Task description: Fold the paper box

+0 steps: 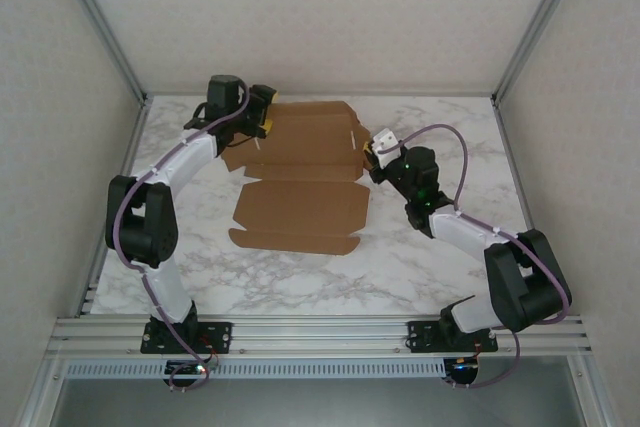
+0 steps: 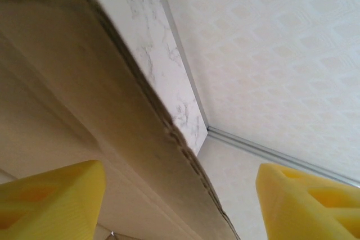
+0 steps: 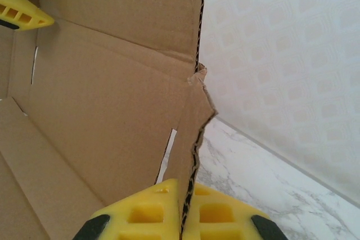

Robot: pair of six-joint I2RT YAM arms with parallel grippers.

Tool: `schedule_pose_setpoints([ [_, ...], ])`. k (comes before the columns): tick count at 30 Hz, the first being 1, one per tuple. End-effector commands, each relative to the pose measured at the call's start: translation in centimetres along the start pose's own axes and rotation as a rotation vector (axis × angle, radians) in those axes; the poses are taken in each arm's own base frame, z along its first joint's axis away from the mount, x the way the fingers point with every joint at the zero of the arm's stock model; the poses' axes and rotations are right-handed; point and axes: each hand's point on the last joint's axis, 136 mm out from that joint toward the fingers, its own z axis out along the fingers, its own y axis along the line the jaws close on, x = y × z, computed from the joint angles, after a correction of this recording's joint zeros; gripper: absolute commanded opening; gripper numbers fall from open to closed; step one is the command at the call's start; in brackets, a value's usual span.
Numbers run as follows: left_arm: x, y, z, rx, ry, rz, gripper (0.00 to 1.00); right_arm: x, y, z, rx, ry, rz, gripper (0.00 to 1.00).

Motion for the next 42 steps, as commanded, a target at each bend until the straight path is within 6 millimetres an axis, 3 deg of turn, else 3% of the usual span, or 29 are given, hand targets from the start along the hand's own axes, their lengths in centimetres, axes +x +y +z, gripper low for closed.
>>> schedule_pose_setpoints([
  [1,0.9,-1.6,-0.1,0.026,0.053,-0.009,0.68,-0.5,-0.4,-0.4,0.046,-0.006,-0.053,0.0],
  [9,2.5,-1.9,0.2,0.048,0.088,0.026,0.49,-0.6,-0.9,-0.5,0.074,-0.002,-0.047,0.0],
  [14,2.1,-0.4,1.2,0.012,0.099,0.02,0.55,-1.0,-0.9,-0.8,0.079,-0.012,-0.051,0.0],
  [21,2.1,0.0,1.2,0.019,0.091,0.011,0.51,-0.8,-0.9,-1.2,0.085,-0.01,-0.05,0.0],
  [29,2.3,0.8,0.4,0.017,0.082,0.01,0.28,-0.3,-1.2,-0.9,0.11,0.011,-0.026,0.0],
  [38,3.2,1.8,-0.1,0.009,0.096,0.021,0.14,0.6,-1.3,-0.4,0.118,0.043,0.01,0.0],
  [42,3.4,2.3,-0.1,0.008,0.097,0.019,0.01,1.0,-1.1,-0.2,0.104,0.061,0.04,0.04],
])
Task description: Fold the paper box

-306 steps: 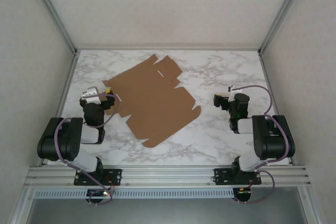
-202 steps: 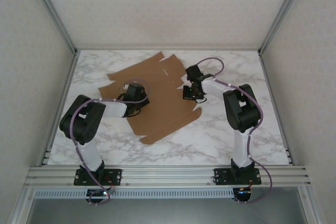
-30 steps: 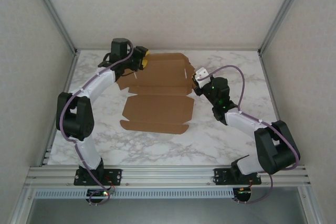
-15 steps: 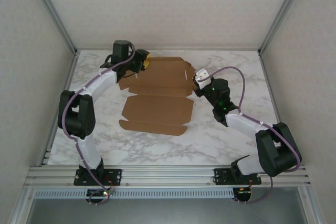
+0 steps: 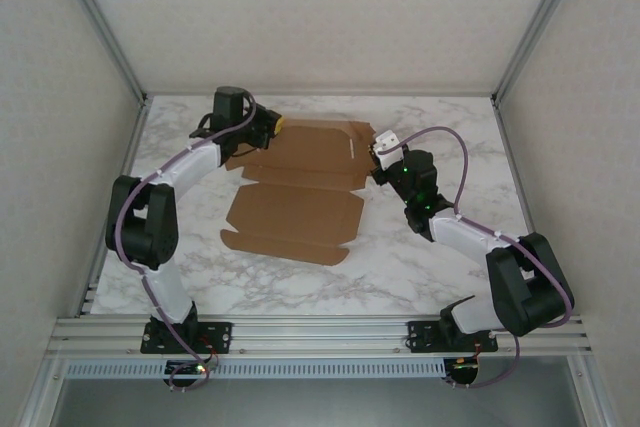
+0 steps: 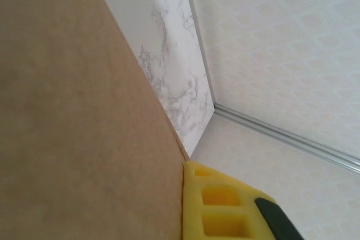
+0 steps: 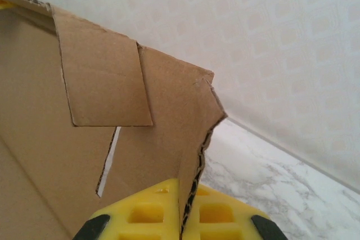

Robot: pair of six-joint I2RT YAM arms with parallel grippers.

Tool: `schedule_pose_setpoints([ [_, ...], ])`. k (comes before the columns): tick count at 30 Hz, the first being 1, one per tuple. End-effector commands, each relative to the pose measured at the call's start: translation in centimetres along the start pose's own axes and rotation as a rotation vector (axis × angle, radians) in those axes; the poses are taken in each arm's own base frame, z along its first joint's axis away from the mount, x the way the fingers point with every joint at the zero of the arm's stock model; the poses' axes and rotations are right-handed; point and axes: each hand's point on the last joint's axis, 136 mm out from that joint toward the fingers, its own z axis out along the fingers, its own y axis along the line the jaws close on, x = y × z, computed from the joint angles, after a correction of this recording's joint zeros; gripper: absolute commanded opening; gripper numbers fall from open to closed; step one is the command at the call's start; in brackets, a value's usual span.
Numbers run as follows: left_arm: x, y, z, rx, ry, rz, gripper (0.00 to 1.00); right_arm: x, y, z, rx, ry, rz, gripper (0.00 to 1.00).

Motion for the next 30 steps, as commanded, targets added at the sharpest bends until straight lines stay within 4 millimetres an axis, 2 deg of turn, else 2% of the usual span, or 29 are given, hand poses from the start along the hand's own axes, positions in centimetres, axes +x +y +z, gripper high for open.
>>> schedule_pose_setpoints([
  [1,0.8,-0.4,-0.8,0.017,0.004,0.037,0.0,-0.4,0.0,0.4,0.007,-0.005,0.032,0.06],
  [7,0.4,-0.5,-1.2,0.044,-0.026,0.05,0.0,0.5,0.4,0.2,-0.004,0.019,0.144,0.33],
  [9,0.4,-0.8,-1.3,0.074,-0.035,0.064,0.0,0.6,0.2,-0.2,0.009,0.008,0.188,0.45],
  [10,0.4,-1.0,-1.5,0.093,-0.037,0.068,0.0,0.6,0.1,-0.5,0.017,0.006,0.206,0.47],
  [14,0.8,-1.4,-1.9,0.171,-0.04,0.096,0.0,-0.8,-0.5,-2.1,0.03,-0.026,0.238,0.49],
  [19,1.8,-2.1,-2.7,0.28,-0.038,0.203,0.0,-4.1,-1.1,-4.7,0.004,-0.046,0.316,0.51],
  [21,2.6,-1.8,-3.0,0.317,-0.037,0.248,0.0,-5.3,-1.2,-5.6,-0.017,-0.027,0.382,0.51],
  [23,3.4,-1.4,-3.3,0.346,-0.036,0.287,0.0,-5.9,-1.5,-6.3,-0.018,0.019,0.49,0.58],
  [24,3.9,-1.3,-3.5,0.365,-0.033,0.304,0.0,-6.0,-1.6,-6.6,-0.016,0.068,0.558,0.58],
  [30,5.7,-0.3,-4.9,0.451,-0.05,0.377,0.0,-6.5,0.8,-6.8,-0.102,0.292,0.811,0.35],
])
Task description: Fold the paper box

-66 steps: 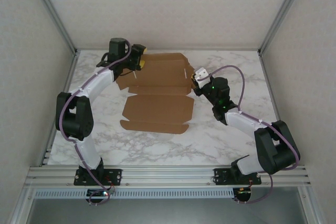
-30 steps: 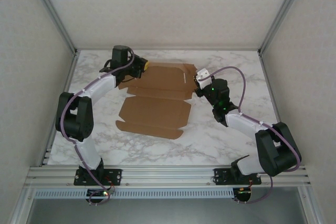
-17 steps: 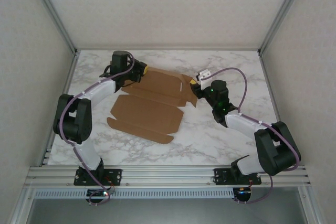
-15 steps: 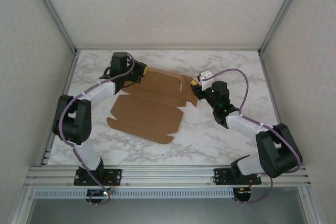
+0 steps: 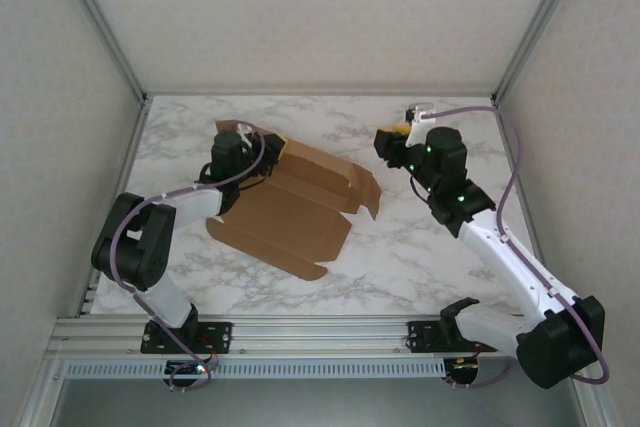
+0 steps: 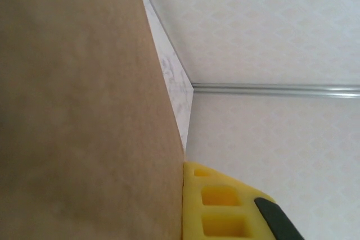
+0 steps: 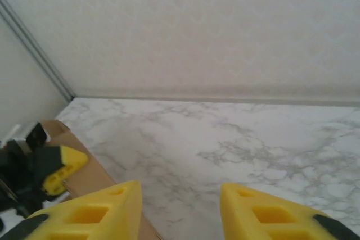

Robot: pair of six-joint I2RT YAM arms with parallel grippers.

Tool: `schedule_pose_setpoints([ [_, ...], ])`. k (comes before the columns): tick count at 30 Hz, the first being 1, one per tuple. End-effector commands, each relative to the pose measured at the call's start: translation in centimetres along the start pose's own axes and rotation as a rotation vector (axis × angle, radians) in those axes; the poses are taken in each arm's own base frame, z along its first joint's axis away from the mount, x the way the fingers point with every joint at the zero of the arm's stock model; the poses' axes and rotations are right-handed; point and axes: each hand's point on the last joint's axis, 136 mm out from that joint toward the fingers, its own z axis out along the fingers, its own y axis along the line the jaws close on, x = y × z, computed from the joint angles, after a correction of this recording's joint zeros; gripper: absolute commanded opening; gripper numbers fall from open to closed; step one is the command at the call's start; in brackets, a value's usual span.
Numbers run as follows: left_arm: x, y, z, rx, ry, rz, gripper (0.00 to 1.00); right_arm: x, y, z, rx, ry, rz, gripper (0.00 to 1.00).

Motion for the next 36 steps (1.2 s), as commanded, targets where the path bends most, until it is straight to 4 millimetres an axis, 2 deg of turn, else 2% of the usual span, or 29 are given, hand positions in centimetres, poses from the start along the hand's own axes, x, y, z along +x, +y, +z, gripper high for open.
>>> schedule_pose_setpoints([
  [1,0.3,-4.4,-1.4,0.182,-0.046,0.127,0.0,5.0,1.1,0.2,0.006,0.286,0.227,0.35],
  [5,2.0,-4.0,-1.3,0.213,-0.002,0.154,0.0,7.3,4.0,1.6,-0.058,0.482,0.199,0.39],
  [11,3.1,-1.8,-1.2,0.187,0.036,0.142,0.0,11.0,5.3,4.1,-0.091,0.624,0.136,0.39],
  [15,3.7,-0.5,-1.1,0.161,0.05,0.131,0.0,12.2,4.4,5.6,-0.035,0.663,0.055,0.4],
  [19,4.1,0.8,-1.1,0.138,0.059,0.112,0.0,12.3,2.2,6.6,0.064,0.656,-0.096,0.52],
  [21,4.3,1.3,-1.1,0.132,0.063,0.1,0.0,12.8,1.7,7.1,0.074,0.682,-0.163,0.54],
  [25,4.6,1.8,-1.1,0.125,0.074,0.095,0.02,14.0,1.7,7.6,0.037,0.72,-0.217,0.56],
  [29,4.6,1.5,-1.2,0.13,0.077,0.105,0.06,15.1,2.8,8.1,-0.045,0.749,-0.219,0.58],
  [36,4.8,1.0,-1.5,0.146,0.086,0.099,0.16,16.7,2.2,8.7,-0.028,0.787,-0.215,0.55],
])
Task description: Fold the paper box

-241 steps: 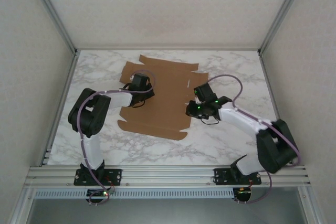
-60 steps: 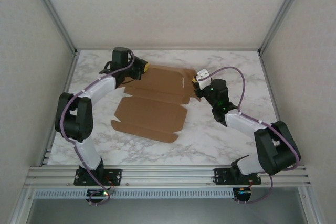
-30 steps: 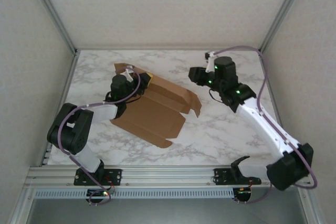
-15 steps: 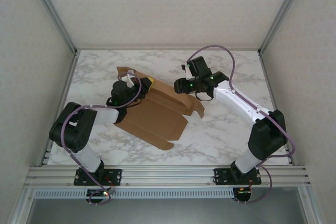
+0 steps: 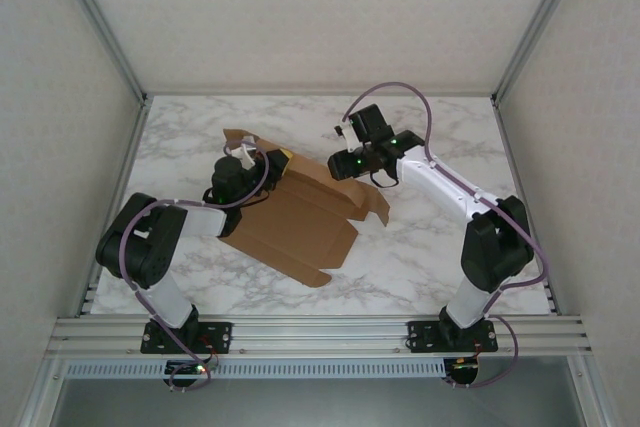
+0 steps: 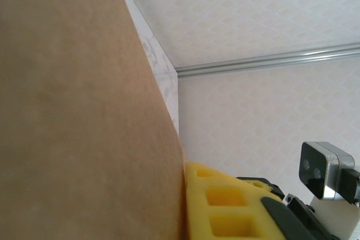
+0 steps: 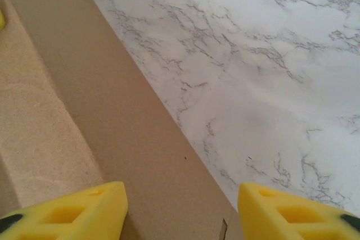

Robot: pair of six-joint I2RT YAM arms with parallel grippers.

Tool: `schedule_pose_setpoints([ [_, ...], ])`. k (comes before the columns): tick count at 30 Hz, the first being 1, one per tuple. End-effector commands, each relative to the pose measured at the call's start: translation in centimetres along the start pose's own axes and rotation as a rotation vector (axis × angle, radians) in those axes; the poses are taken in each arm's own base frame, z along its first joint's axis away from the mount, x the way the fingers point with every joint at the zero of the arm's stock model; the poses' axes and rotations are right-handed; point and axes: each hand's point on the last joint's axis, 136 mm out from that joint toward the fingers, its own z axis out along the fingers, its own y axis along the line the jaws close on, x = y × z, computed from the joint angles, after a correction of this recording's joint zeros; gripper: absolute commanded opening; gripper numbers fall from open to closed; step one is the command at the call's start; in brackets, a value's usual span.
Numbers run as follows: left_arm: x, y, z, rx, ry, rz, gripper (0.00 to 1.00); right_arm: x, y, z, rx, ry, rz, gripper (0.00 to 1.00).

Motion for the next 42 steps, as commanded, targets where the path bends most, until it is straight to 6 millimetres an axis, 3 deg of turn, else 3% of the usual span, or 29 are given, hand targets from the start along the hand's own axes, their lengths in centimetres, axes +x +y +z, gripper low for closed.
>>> schedule_pose_setpoints([
  [1,1.6,-0.6,-0.4,0.033,0.057,0.013,0.19,1.4,0.1,1.5,-0.006,0.054,-0.02,0.54],
  [5,2.0,-1.9,-1.0,0.08,0.069,0.024,0.38,1.6,-0.1,1.3,0.004,0.043,-0.015,0.53],
  [8,2.3,-2.4,-1.4,0.102,0.071,0.019,0.4,1.5,0.1,1.1,-0.001,0.03,-0.013,0.53],
  [15,4.1,-3.6,-1.4,0.16,0.109,0.012,0.34,1.4,-0.1,1.2,0.009,0.029,-0.006,0.52],
  [24,4.8,-2.8,-1.2,0.14,0.112,0.008,0.15,1.5,-0.7,1.3,0.038,0.024,0.005,0.51],
  [28,4.8,-1.7,-1.4,0.12,0.098,-0.007,0.09,0.3,-0.4,-0.5,0.034,-0.023,0.044,0.53],
  [33,4.8,-1.2,-1.3,0.12,0.092,-0.038,0.08,-2.0,0.9,-6.0,-0.031,-0.167,0.21,0.54],
  [36,4.6,-1.5,-1.3,0.126,0.081,-0.042,0.08,-1.3,2.0,-7.5,-0.117,-0.202,0.388,0.52],
  [39,4.2,-1.9,-1.2,0.121,0.065,-0.031,0.09,0.9,2.3,-7.7,-0.121,-0.194,0.48,0.5],
  [42,3.6,-2.1,-1.2,0.099,0.038,-0.021,0.08,3.7,1.4,-7.6,-0.051,-0.164,0.507,0.47],
])
